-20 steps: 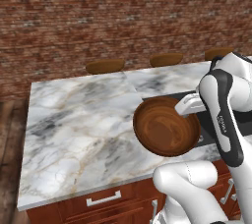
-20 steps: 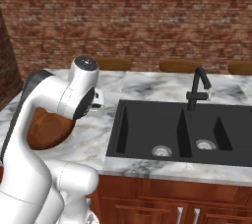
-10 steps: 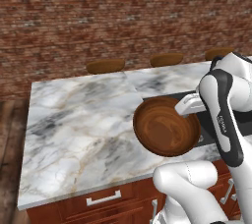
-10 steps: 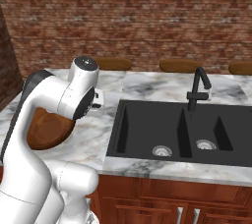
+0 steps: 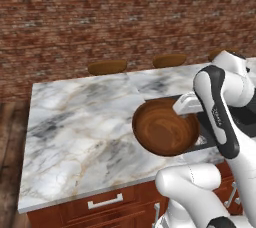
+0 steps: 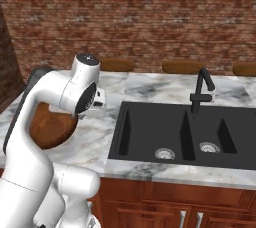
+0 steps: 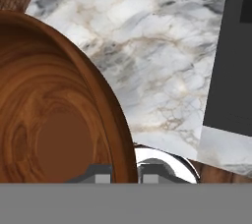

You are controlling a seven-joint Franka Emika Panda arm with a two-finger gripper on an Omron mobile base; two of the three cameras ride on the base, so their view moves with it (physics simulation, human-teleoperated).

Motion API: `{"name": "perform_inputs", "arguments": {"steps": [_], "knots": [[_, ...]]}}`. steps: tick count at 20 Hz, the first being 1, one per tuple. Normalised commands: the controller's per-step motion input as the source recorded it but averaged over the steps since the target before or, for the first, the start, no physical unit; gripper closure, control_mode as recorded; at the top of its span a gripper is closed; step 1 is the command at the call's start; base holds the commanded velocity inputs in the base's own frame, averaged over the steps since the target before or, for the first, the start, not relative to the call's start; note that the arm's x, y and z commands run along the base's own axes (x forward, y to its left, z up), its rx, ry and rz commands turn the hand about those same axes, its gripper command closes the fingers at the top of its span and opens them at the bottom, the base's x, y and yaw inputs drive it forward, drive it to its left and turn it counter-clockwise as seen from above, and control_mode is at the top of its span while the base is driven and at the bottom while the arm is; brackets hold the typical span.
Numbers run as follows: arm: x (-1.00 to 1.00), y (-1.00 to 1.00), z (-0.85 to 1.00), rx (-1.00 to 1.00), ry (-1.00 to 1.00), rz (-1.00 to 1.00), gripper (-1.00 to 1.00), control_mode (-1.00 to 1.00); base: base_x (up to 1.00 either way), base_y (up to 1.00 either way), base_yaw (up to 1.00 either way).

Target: Pick the cup and bowl from the counter and place them on the counter next to the sink.

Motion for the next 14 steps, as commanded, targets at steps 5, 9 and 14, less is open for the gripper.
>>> {"name": "perform_inputs", "arguments": {"steps": [5, 9, 14], "knots": [[0.26, 0.00, 0.08, -0.05, 0.21, -0.01, 1.00, -1.00, 0.00, 0.00, 0.00], [0.34, 0.00, 0.00, 0.00, 0.05, 0.00, 1.00, -1.00, 0.00, 0.00, 0.00], [0.54, -0.06, -0.28, 0.00, 0.01, -0.03, 1.00, -1.00, 0.00, 0.00, 0.00]]}}
